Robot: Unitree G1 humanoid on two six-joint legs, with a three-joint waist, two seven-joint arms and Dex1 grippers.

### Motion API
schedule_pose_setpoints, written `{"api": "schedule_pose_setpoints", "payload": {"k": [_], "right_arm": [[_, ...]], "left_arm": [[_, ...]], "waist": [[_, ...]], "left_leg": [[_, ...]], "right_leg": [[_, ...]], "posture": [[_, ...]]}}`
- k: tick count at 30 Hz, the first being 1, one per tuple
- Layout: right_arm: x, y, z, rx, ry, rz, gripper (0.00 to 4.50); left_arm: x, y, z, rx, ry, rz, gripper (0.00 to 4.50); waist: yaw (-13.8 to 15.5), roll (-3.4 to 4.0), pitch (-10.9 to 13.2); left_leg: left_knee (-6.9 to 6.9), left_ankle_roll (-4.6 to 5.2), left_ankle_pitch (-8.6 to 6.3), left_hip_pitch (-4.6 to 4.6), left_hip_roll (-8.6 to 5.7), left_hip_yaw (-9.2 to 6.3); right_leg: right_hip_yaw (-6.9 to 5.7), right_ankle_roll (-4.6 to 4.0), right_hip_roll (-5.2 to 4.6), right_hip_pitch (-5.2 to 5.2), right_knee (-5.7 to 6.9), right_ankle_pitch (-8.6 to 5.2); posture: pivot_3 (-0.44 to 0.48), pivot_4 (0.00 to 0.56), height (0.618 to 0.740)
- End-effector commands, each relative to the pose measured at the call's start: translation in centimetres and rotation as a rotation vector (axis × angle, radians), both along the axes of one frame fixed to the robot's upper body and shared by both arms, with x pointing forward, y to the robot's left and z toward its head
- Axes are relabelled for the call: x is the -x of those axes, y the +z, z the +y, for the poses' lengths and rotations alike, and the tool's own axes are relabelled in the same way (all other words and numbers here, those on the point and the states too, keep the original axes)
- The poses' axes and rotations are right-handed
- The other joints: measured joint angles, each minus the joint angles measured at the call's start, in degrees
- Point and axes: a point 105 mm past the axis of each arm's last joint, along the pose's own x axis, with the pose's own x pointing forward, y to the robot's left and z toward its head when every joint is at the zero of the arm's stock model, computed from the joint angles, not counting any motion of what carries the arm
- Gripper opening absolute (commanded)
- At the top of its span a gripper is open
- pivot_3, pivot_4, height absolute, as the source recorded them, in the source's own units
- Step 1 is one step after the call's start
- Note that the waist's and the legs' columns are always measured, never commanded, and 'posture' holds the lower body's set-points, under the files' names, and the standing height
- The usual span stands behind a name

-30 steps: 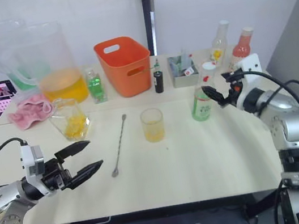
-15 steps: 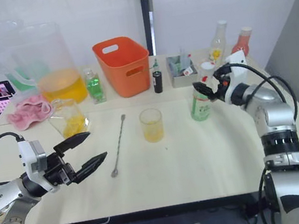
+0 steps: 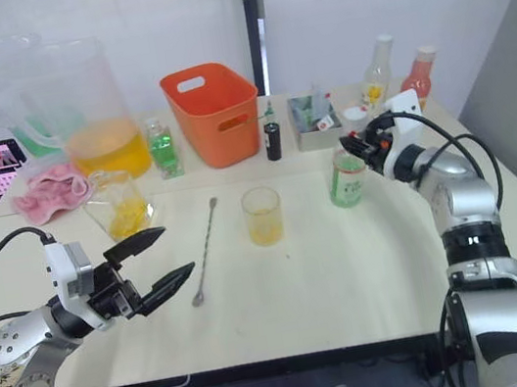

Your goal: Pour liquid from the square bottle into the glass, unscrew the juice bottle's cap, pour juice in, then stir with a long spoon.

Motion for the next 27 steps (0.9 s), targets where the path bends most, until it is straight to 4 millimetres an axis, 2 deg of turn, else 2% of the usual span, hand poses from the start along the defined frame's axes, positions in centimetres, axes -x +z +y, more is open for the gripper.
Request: {"api": "schedule_pose_setpoints", "payload": {"k": [1, 6, 8, 12, 15, 18, 21, 27], "right_arm": [[1.7, 4.1, -0.7, -0.006, -0.004, -0.138, 1.34], [4.5, 4.9, 0.4, -0.015, 0.084, -0.128, 1.34], [6.4, 4.7, 1.5, -0.025, 0.167, -0.104, 1.34], [10.4, 4.3, 4.3, -0.048, 0.299, -0.073, 1.34], [12.0, 4.1, 6.1, -0.069, 0.35, -0.05, 1.34], [14.3, 3.3, 9.2, -0.048, 0.452, -0.039, 1.34], [15.4, 2.1, 11.5, -0.014, 0.49, -0.029, 1.34], [16.1, 0.3, 14.3, 0.002, 0.537, -0.011, 1.34]], "left_arm": [[-0.1, 0.6, -0.3, -0.027, -0.035, -0.039, 4.5], [-0.6, 0.5, -0.8, -0.035, -0.108, -0.017, 4.5], [-0.9, 0.5, -1.1, -0.039, -0.142, -0.007, 4.5], [-1.8, 0.3, -1.5, -0.052, -0.206, 0.014, 4.5], [-2.5, 0.4, -1.4, -0.059, -0.226, 0.02, 4.5], [-2.7, 0.2, -1.4, -0.084, -0.268, 0.033, 4.5], [-2.6, 0.1, -1.2, -0.116, -0.299, 0.05, 4.5], [-2.0, 0.1, -0.7, -0.149, -0.318, 0.056, 4.5]], "waist": [[0.1, 0.02, 0.0], [0.3, 0.08, 0.0], [0.3, 0.08, 0.0], [0.1, 0.08, 0.0], [-0.2, 0.08, 0.0], [-0.1, 0.08, 0.0], [-0.1, 0.07, 0.0], [0.0, 0.07, 0.0]], "left_leg": [[-0.01, 0.0, 0.0, -0.01, 0.0, 0.0], [-0.04, 0.0, 0.0, -0.07, -0.02, -0.01], [-0.05, 0.0, 0.0, -0.06, -0.02, -0.02], [-0.06, 0.0, 0.0, -0.05, -0.02, -0.03], [-0.04, 0.0, 0.0, -0.02, -0.01, -0.03], [-0.04, 0.0, 0.0, -0.01, -0.01, -0.03], [-0.06, 0.0, 0.0, -0.02, -0.01, -0.03], [-0.05, 0.0, 0.0, -0.06, -0.01, -0.02]], "right_leg": [[0.0, 0.01, 0.0, -0.01, 0.0, -0.01], [0.0, 0.0, -0.01, -0.04, -0.01, -0.01], [0.0, 0.03, 0.0, -0.05, 0.0, -0.03], [0.0, 0.07, -0.01, -0.02, -0.01, -0.07], [0.0, 0.09, 0.01, -0.06, 0.01, -0.08], [0.0, 0.0, 0.0, -0.05, 0.01, -0.13], [0.0, -0.12, 0.0, -0.04, 0.0, -0.2], [0.0, -0.35, -0.03, -0.05, -0.02, -0.32]], "posture": [[0.0, 0.15, 0.703], [0.0, 0.15, 0.703], [0.0, 0.15, 0.703], [0.0, 0.15, 0.703], [0.0, 0.15, 0.703], [0.0, 0.15, 0.703], [0.0, 0.15, 0.703], [0.0, 0.15, 0.703]]}}
